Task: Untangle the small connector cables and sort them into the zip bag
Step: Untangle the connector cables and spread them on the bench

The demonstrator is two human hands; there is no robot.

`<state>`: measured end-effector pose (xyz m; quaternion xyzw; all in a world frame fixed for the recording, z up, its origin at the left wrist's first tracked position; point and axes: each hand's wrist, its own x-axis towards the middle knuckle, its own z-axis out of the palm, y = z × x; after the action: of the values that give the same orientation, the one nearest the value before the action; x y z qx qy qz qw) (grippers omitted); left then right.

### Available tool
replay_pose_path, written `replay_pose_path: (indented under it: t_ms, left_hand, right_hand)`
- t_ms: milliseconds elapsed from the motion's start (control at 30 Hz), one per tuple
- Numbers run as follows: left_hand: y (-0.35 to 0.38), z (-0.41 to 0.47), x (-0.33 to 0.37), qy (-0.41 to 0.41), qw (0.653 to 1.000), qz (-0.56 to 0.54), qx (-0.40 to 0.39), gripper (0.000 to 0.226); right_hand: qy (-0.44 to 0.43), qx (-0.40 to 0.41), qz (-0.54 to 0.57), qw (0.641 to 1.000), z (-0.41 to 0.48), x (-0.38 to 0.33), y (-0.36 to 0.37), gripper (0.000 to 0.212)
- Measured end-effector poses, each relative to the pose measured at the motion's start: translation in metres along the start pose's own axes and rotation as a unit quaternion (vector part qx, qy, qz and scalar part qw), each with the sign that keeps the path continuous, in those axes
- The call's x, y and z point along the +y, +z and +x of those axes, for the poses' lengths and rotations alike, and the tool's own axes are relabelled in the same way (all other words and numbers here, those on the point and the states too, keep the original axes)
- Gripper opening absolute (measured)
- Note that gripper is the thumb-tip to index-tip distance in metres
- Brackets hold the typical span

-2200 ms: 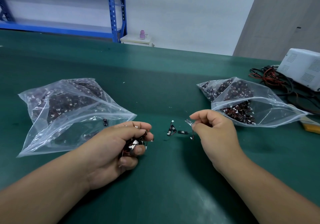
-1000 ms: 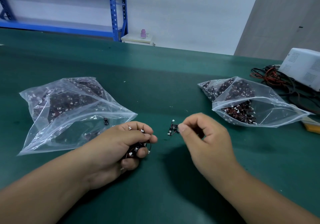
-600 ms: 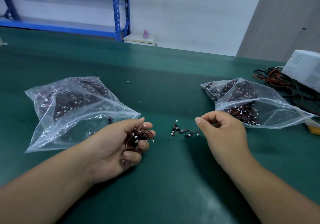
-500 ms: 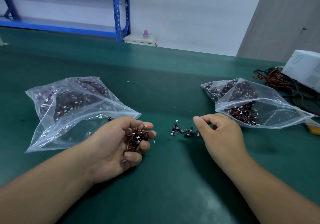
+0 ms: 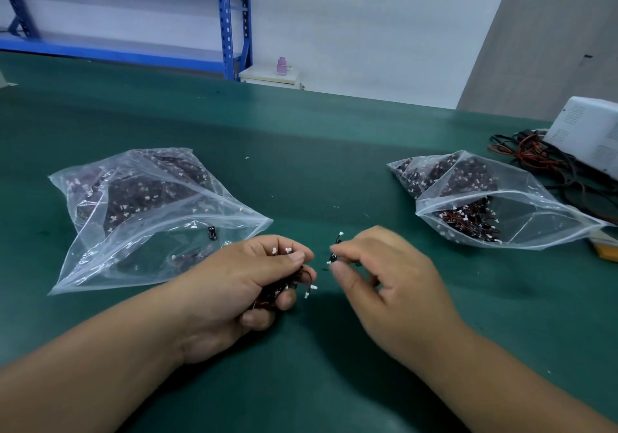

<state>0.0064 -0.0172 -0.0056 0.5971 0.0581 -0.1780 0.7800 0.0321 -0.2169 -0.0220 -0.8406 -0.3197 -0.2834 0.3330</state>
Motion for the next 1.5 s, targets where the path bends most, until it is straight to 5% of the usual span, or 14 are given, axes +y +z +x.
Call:
replay_pose_path:
  t_ms: [167, 333, 967, 1500]
  left_hand:
    - [0.001, -0.003, 0.001, 0.017, 0.999, 0.032, -0.017, 0.010]
    - [0.003, -0.004, 0.000, 0.022, 0.998, 0.061, -0.020, 0.030]
    - [0.002, -0.006, 0.002, 0.014, 0.993, 0.102, -0.057, 0.033]
    - [-0.006, 0.003, 0.005, -0.034, 0.997, -0.065, 0.038, 0.020]
  right_hand:
    - [-0.010, -0.053, 0.024, 0.998, -0.004, -0.015, 0.007, 0.034]
    - [0.009, -0.053, 0.029, 0.998, -0.004, -0.009, 0.010, 0.026]
    - [0.018, -0.045, 0.060, 0.997, 0.000, -0.014, 0.014, 0.014]
    - [0.240, 0.016, 0.279, 0.930, 0.002, -0.015, 0.001, 0.023]
